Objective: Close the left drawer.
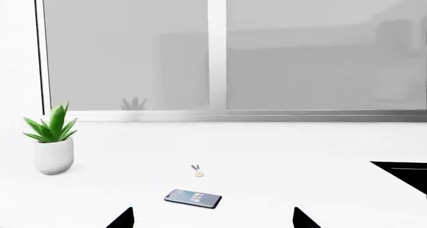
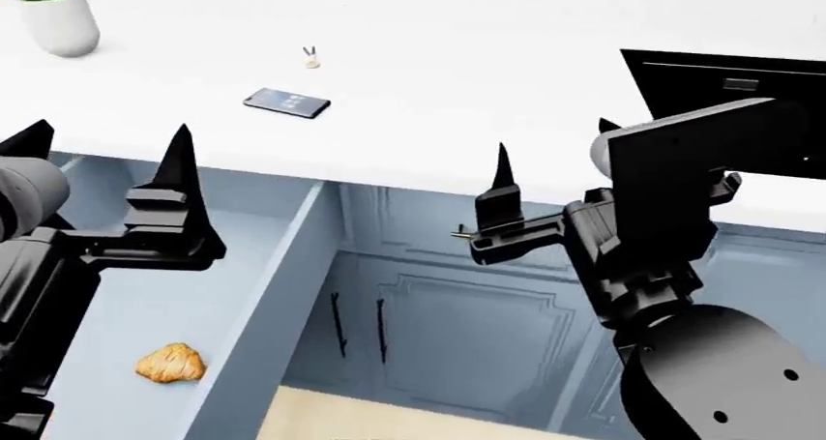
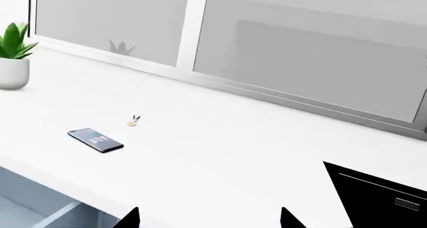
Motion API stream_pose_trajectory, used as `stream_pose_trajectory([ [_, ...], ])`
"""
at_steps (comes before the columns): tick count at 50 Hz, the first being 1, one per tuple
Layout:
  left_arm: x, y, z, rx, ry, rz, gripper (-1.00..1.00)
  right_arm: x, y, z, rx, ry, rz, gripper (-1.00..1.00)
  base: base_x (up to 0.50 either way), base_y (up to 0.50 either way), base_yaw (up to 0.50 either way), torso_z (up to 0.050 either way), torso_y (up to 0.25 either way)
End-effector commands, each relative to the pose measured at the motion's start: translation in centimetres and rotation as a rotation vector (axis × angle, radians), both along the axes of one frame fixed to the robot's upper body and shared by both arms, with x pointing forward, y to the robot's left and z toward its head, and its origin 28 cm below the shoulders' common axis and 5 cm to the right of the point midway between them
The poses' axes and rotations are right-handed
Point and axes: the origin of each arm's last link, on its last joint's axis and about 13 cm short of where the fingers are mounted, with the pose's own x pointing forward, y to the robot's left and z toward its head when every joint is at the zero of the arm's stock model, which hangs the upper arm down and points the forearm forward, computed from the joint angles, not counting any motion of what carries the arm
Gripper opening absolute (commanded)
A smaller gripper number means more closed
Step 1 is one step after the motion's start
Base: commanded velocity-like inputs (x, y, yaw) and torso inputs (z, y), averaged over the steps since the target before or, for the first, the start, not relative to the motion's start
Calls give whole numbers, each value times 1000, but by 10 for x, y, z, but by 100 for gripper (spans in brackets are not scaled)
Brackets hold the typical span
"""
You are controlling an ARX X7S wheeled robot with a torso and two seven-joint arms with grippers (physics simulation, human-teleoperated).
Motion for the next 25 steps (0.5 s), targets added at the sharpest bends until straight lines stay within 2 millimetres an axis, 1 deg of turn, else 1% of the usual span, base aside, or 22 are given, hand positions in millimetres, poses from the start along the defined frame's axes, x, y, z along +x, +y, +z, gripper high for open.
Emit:
stream_pose_trajectory([
  [1, -1, -1, 0, 7, 5, 1, 100, 0, 1, -1, -14, 11, 6, 100, 0, 0, 500, 0, 0],
  [25, -3, -2, -1, 9, 8, -4, 100, 1, 4, -4, -18, 20, 21, 100, 0, 0, 500, 0, 0],
])
